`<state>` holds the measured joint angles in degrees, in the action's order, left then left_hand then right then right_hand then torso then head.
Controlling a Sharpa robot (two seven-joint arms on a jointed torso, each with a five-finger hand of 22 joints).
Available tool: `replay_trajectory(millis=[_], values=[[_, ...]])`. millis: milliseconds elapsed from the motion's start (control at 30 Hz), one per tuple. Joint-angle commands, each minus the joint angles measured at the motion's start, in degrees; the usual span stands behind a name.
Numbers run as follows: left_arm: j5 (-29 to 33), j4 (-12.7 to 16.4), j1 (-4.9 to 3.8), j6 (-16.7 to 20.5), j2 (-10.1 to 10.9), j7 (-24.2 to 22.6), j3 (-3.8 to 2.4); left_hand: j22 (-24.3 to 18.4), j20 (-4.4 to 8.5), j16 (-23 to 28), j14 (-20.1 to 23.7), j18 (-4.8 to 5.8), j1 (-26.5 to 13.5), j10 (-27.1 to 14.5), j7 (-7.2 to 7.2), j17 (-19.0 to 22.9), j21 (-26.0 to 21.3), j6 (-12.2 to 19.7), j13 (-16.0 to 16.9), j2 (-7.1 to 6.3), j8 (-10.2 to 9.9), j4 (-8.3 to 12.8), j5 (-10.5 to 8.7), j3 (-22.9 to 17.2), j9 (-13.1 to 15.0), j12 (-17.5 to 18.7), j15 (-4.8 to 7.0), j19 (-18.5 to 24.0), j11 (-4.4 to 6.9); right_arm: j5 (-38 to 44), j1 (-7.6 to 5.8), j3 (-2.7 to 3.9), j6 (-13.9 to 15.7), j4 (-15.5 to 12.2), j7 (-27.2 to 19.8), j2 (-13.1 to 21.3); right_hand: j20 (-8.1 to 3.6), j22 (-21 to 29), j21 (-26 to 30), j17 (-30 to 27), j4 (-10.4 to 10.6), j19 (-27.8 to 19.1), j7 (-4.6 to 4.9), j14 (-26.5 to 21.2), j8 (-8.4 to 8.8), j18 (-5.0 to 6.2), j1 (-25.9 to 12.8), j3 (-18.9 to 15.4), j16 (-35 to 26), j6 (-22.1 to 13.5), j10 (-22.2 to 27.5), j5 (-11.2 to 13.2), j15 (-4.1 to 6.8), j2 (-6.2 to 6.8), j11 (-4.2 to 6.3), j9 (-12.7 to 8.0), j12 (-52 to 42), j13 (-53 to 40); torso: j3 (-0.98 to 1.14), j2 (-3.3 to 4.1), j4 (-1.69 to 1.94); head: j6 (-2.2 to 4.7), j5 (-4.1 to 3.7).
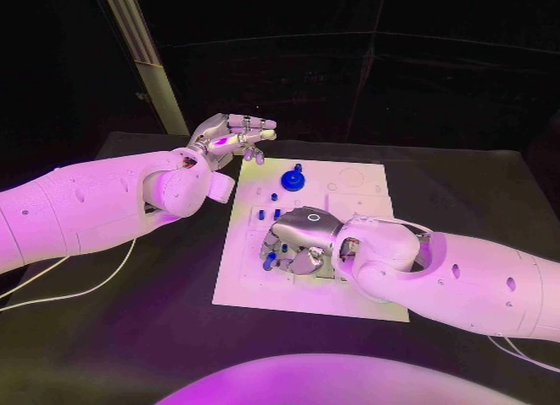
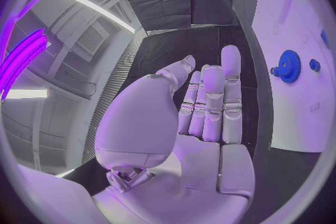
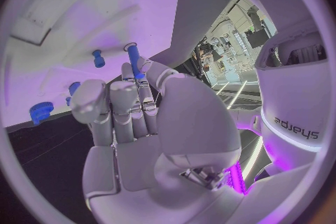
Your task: Assemble the parts on the task board
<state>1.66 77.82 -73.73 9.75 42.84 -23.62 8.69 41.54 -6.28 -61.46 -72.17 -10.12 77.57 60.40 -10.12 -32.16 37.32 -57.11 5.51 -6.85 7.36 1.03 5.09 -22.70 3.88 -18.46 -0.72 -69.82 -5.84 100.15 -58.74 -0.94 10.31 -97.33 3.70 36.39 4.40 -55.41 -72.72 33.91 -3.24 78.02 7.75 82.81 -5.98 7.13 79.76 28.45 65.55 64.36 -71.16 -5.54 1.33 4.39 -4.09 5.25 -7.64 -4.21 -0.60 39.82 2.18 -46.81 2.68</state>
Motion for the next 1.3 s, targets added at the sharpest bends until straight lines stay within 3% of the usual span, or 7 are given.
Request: replay_trajectory(millis=[33,467,933,1133,1300], values=[[0.17,0.05,-0.08,-0.83,-0.03,-0.09,-0.04,-0.09,-0.20,0.10,0.40,-0.33,0.20,-0.27,0.00,0.03,-0.34,0.30,0.03,0.20,0.05,0.22,0.39,-0.04,-0.04,-0.31,-0.13,0.16,-0.03,1.25,-0.05,0.02,-0.78,0.12,0.51,-0.04,0.16,-0.06,-0.35,0.06,-0.05,-0.12,0.21,-0.02,-0.21,-0.92,-0.04,0.28,0.33,0.08,-0.79,-0.20,0.11,-0.31,0.57,0.06,0.30,-0.05,-0.04,0.01,0.01,-0.05,-0.07],[0.17,-0.01,-0.08,-1.00,-0.11,0.13,-0.04,-0.14,-0.22,0.04,0.41,-0.34,0.27,-0.44,-0.01,0.09,-0.40,0.34,0.03,0.25,0.11,0.30,0.39,-0.06,-0.03,-0.53,-0.14,0.13,-0.05,5.10,-0.05,0.03,-4.42,0.50,1.92,-0.67,0.18,0.05,-0.31,-0.12,-0.07,-0.22,0.21,-0.08,-0.15,-0.89,-0.35,0.10,0.26,0.11,-0.86,-0.23,0.10,-0.09,0.55,0.07,0.42,-0.09,-0.02,0.02,0.04,-0.18,-0.06],[0.17,-0.14,-0.08,-1.23,-0.26,0.42,-0.04,-0.14,-0.22,0.04,0.41,-0.34,0.27,-0.44,-0.01,0.09,-0.40,0.34,0.03,0.25,0.11,0.30,0.39,-0.06,-0.03,-0.53,-0.14,0.13,-0.05,6.25,-0.03,0.02,-0.90,0.53,0.97,-1.67,0.64,0.32,-0.19,-0.55,0.67,-0.60,0.79,-0.32,1.41,-0.86,-2.57,-1.17,0.10,-2.04,1.06,-0.48,-0.45,1.04,-0.15,-0.46,2.07,0.18,0.00,-0.01,0.05,0.09,-0.12],[0.17,-0.18,-0.08,-1.45,-0.28,0.66,-0.04,-0.17,-0.23,0.12,0.49,-0.33,0.21,-0.62,-0.03,0.31,-0.44,0.38,0.01,0.23,0.13,0.29,0.37,-0.01,-0.03,-0.59,-0.16,0.13,-0.09,5.40,-0.02,0.00,0.21,0.70,0.24,-1.73,1.70,4.14,1.97,-5.01,1.65,-2.41,1.92,-1.59,2.51,-0.28,-4.90,-3.21,-2.32,-6.95,6.68,-0.80,-1.77,3.22,-1.72,-1.43,3.96,0.64,-0.03,-0.04,0.03,0.19,-0.12],[0.17,-0.19,-0.08,-1.51,-0.25,0.75,-0.03,-0.17,-0.23,0.12,0.49,-0.33,0.21,-0.62,-0.03,0.31,-0.44,0.38,0.01,0.23,0.13,0.29,0.37,-0.01,-0.03,-0.59,-0.16,0.13,-0.09,4.56,-0.02,-0.02,0.82,0.72,-0.21,-1.47,2.29,8.69,4.92,-6.91,2.63,-4.29,2.20,-2.00,2.33,0.61,-6.66,-8.76,-3.68,-11.30,13.05,-3.63,-2.22,4.77,-2.25,-1.44,3.40,0.44,-0.02,-0.01,-0.04,0.28,-0.11]])
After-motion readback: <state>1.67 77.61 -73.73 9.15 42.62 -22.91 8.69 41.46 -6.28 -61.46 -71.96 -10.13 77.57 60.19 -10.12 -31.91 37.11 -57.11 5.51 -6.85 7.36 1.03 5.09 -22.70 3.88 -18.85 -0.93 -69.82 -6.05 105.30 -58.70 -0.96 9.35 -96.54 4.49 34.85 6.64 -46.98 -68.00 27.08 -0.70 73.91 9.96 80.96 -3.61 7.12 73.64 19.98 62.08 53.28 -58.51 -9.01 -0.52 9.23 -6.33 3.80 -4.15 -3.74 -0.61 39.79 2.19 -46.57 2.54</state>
